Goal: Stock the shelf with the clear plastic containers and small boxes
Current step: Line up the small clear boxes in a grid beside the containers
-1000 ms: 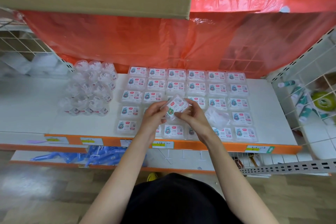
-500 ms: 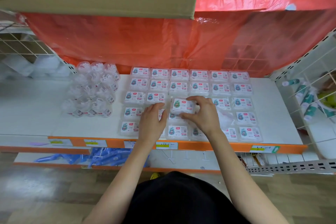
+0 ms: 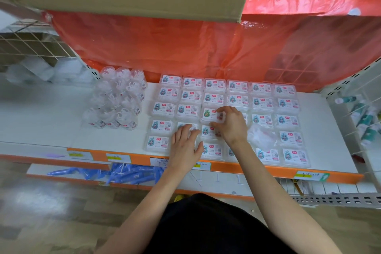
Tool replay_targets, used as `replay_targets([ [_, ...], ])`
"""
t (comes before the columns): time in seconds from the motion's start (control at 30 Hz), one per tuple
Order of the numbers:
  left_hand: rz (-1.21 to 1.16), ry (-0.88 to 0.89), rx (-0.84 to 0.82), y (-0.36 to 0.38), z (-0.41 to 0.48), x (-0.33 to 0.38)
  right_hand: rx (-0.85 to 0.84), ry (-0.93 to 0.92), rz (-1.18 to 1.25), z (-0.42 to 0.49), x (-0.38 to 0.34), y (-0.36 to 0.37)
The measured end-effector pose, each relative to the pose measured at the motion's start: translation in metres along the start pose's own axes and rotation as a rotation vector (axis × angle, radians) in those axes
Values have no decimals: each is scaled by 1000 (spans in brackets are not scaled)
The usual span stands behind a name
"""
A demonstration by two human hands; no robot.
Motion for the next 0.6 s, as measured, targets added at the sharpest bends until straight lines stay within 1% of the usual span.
replay_targets([
  [0.27, -46, -22, -14, 0, -1, 1, -1, 12, 15, -3, 3, 4],
  [0.33, -60, -38, -40, 0, 0, 3, 11, 2, 26, -6, 5, -1],
  [0.47, -91, -49, -45, -2, 3, 13, 124, 5, 100, -21, 21, -27],
  [0.53, -120, -31, -21, -3, 5, 22, 182, -1, 97, -32, 34, -42],
  [0.6, -138, -4, -9, -2, 9, 32, 196, 13, 51, -41, 50, -53],
])
Point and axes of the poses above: each hand's wrist, its own z-axis towards the middle knuckle, its own y-axis out of the palm, x = y × z, the point moved 7 cm from there along z, towards the middle knuckle, and after that the axes turned 2 degrees about z, right-handed, at the moved point
